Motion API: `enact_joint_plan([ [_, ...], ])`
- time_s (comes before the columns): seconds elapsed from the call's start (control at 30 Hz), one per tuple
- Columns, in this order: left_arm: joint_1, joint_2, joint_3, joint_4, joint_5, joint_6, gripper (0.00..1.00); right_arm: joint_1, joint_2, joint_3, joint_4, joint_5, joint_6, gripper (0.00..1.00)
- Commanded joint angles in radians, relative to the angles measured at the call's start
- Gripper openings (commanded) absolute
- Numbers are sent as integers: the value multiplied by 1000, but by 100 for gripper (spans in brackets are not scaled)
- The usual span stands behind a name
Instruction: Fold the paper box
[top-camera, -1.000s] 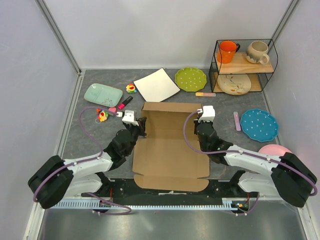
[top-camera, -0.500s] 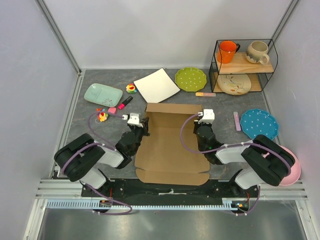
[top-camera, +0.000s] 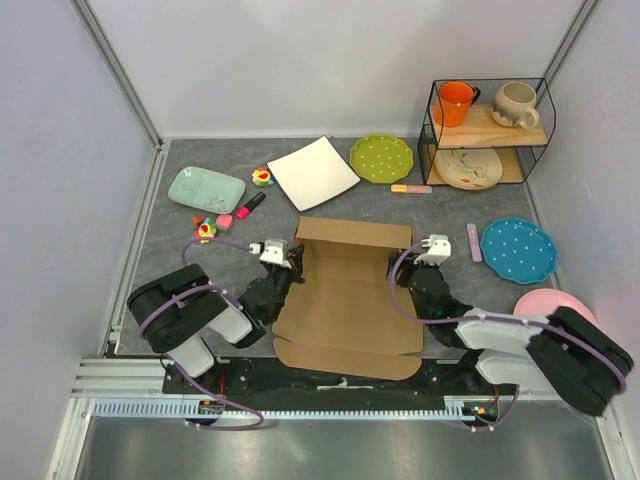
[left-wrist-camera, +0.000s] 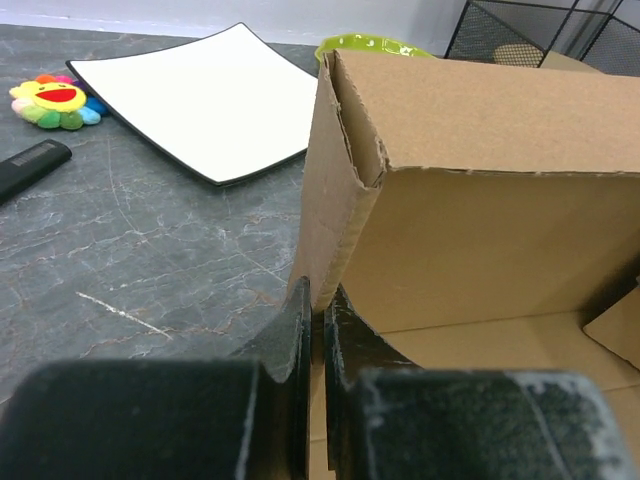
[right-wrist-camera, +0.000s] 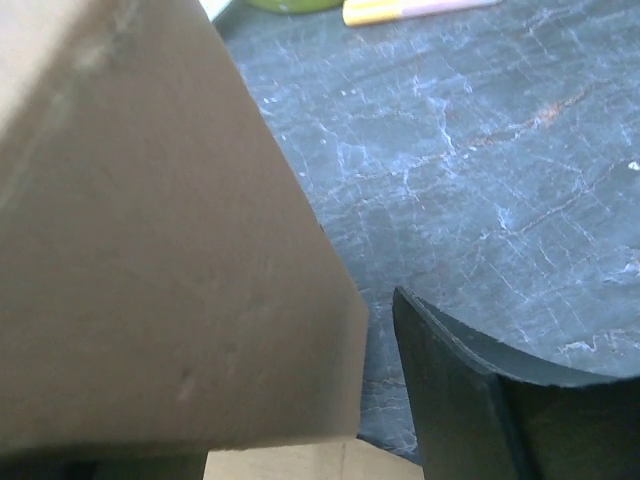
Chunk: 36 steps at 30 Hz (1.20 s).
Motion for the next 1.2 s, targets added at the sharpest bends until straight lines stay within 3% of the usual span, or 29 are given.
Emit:
enact_joint_plan([
  [0.0, -40, 49, -21, 166, -97, 62, 4, -2, -191, 44, -268, -66, 69, 75],
  [0.13, -57, 52, -1, 144, -160, 79, 4, 1, -322, 105, -518, -109, 66, 80],
  [0.33, -81, 56, 36, 79, -203, 71, 3, 6, -449, 107, -612, -103, 80, 82],
  [0.5, -97, 32, 48, 7, -217, 59, 2, 4, -314, 142, -624, -69, 85, 80],
  [0.8, -106, -42, 25, -65, -222, 51, 2, 4, 15, 209, -336, 117, 27, 71],
  [0.9, -110, -46, 30, -70, -216, 68, 2, 3, 126, 257, -264, 164, 2, 55],
  [0.93, -113, -48, 30, -70, -214, 72, 2, 4, 147, 278, -250, 186, 5, 40],
  [1.0, -118, -54, 33, -70, -211, 88, 2, 4, 192, 289, -242, 197, 11, 22],
  [1.03, -118, -62, 32, -71, -210, 92, 2, 6, 200, 297, -244, 204, 14, 5],
  [1.07, -118, -66, 32, -76, -208, 103, 2, 4, 215, 300, -250, 221, 25, 0],
  [1.17, -118, -82, 39, -111, -208, 118, 2, 4, 238, 327, -331, 261, 54, 0],
])
